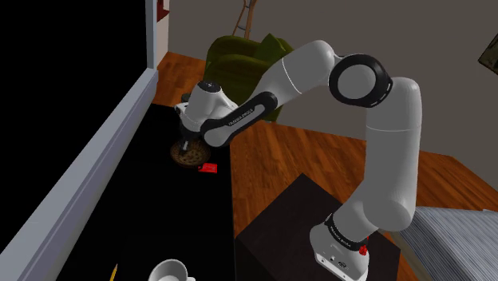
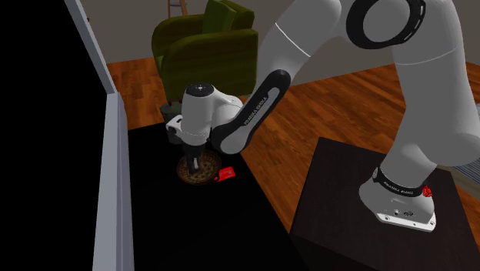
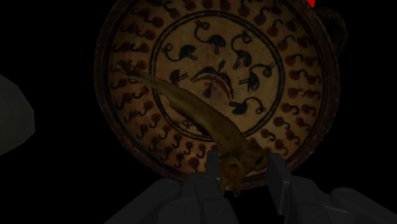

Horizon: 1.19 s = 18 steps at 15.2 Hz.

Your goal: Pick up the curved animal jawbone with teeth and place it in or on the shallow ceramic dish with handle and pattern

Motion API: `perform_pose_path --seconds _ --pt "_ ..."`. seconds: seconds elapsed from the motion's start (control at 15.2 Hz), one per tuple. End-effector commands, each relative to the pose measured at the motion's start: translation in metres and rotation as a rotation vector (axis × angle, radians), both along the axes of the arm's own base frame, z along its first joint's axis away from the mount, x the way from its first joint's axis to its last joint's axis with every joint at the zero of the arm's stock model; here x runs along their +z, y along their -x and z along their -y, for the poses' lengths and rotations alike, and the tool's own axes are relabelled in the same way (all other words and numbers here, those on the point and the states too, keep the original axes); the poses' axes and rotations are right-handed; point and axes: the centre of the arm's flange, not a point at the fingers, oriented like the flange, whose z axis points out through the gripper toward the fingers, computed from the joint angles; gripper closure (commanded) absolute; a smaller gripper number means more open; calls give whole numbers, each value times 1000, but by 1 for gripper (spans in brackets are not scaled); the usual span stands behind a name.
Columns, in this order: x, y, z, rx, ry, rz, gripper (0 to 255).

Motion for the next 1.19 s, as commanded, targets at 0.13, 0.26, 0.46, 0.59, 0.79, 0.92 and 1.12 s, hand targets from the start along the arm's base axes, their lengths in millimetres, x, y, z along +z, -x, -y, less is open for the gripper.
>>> perform_pose_path --seconds 0.13,0.26,0.46,0.59,0.79,0.92,1.12 --pt "-14 0 0 0 0 0 255" --pt "-14 0 0 0 0 0 255" --pt "-14 0 0 0 0 0 255" --pt "-14 0 0 0 0 0 255" --pt "-14 0 0 0 0 0 0" --pt "-14 0 0 0 0 0 0" --pt "12 6 1 0 0 0 0"
